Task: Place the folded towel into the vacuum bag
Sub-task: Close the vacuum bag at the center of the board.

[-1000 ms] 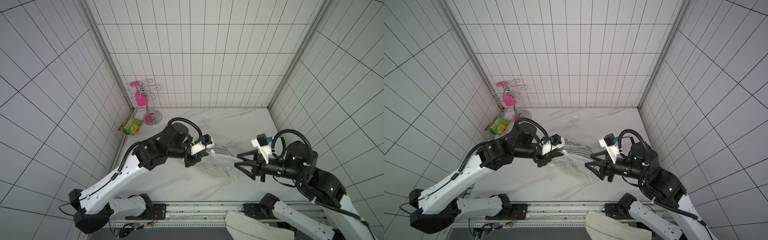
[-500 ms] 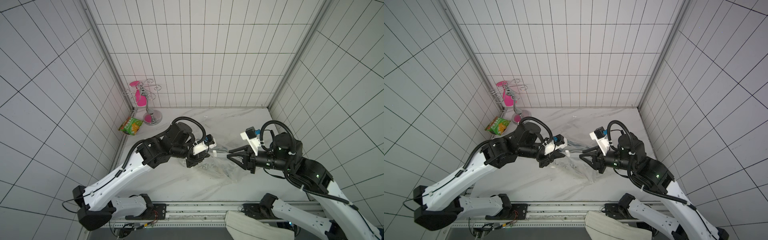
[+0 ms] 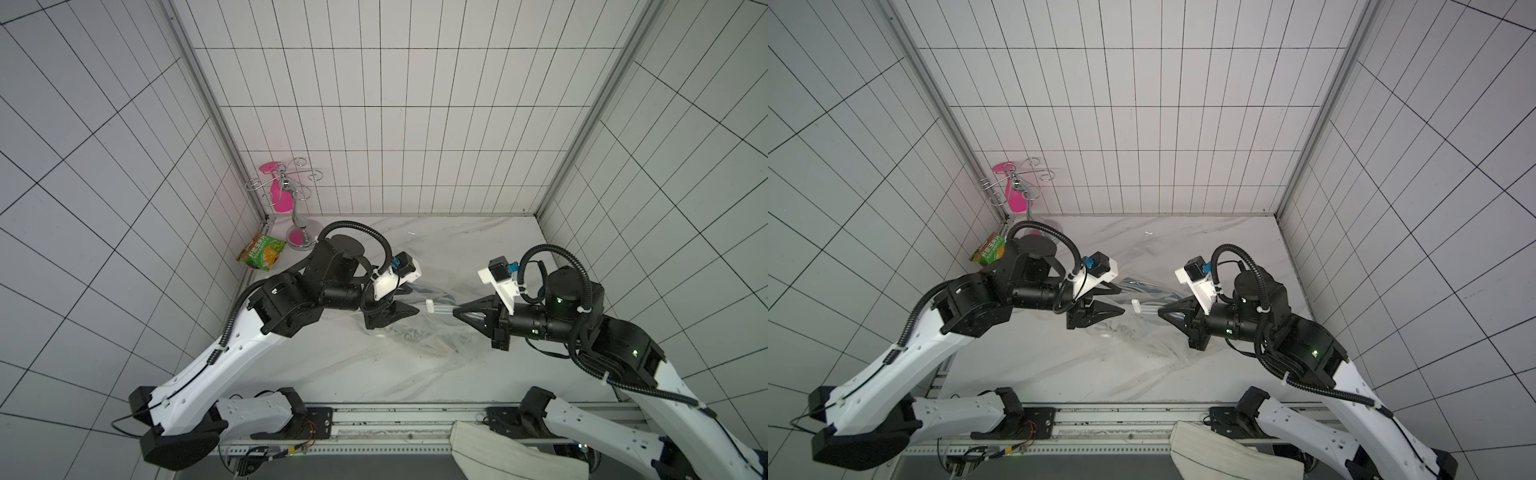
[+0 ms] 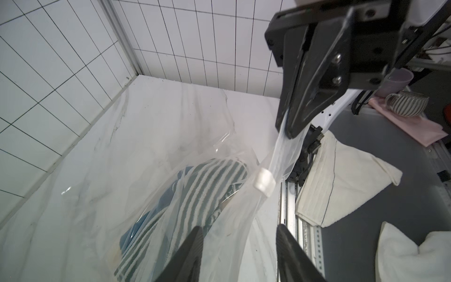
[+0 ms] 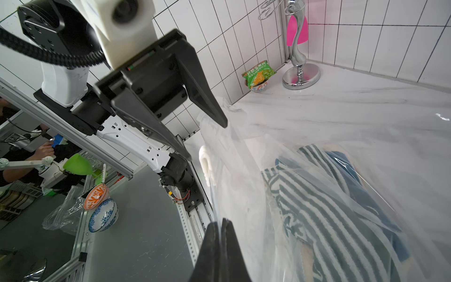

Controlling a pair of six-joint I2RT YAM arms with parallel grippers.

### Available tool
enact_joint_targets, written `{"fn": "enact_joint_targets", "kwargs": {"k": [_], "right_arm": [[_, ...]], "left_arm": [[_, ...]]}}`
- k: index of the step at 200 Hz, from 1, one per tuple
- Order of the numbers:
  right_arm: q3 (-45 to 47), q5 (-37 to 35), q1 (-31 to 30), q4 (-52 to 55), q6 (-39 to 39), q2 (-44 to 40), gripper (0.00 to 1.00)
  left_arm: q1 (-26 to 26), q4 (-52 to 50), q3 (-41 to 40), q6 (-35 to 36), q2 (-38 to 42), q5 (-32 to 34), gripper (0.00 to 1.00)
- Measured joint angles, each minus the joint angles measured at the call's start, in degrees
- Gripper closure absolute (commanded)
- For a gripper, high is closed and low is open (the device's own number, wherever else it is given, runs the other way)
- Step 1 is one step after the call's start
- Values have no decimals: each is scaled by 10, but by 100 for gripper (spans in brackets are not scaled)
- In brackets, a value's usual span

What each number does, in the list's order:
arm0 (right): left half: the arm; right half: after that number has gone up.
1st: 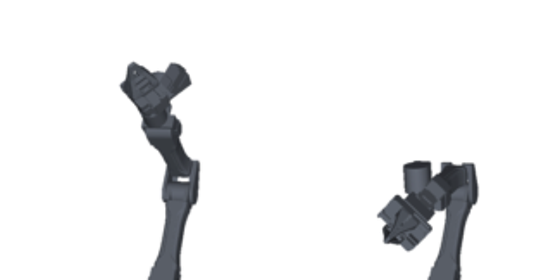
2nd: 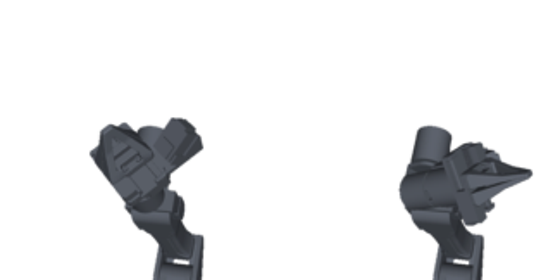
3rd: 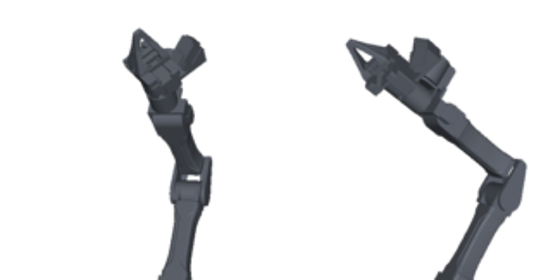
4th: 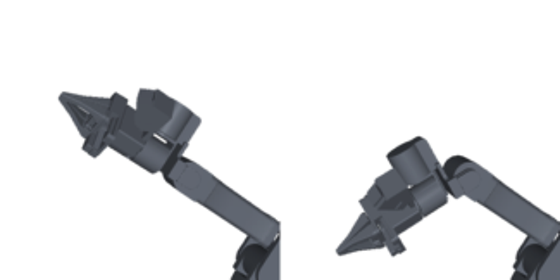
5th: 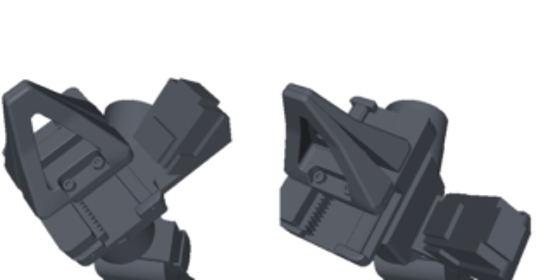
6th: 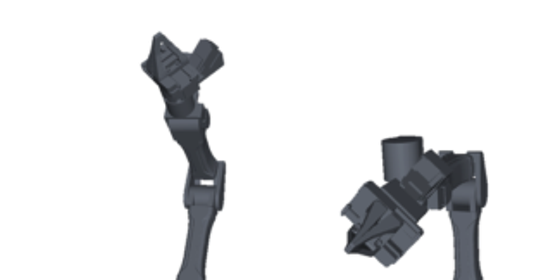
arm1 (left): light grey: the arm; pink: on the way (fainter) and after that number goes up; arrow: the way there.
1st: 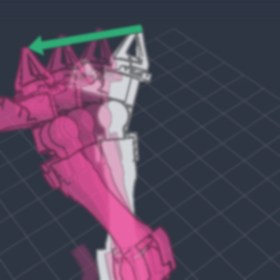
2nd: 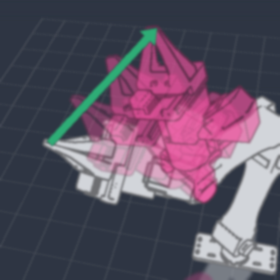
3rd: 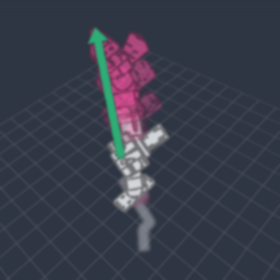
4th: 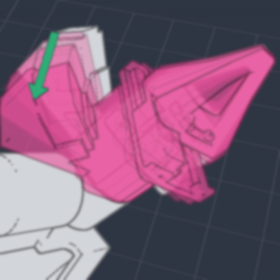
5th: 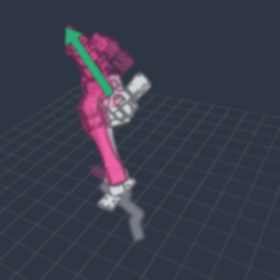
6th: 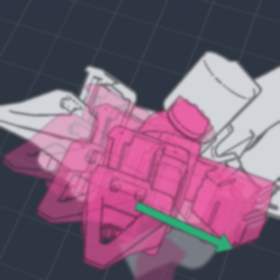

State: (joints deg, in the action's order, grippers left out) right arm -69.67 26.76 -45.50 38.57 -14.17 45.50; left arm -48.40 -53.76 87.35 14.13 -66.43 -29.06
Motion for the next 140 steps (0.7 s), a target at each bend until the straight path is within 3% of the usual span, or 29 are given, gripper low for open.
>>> {"fn": "enact_joint_targets", "kwargs": {"k": [40, 95, 116, 140], "right_arm": [[0, 7, 0, 0, 4, 0, 100], [0, 22, -4, 1, 5, 0, 100], [0, 24, -4, 2, 6, 0, 100], [0, 23, -4, 3, 8, -2, 100]], "left_arm": [[-12, 8, 24, -29, -17, -54, 43], [-44, -19, 61, -13, -87, -34, 45], [-47, -25, 71, -7, -104, -23, 54], [-49, -33, 71, 6, -106, -19, 77]]}}
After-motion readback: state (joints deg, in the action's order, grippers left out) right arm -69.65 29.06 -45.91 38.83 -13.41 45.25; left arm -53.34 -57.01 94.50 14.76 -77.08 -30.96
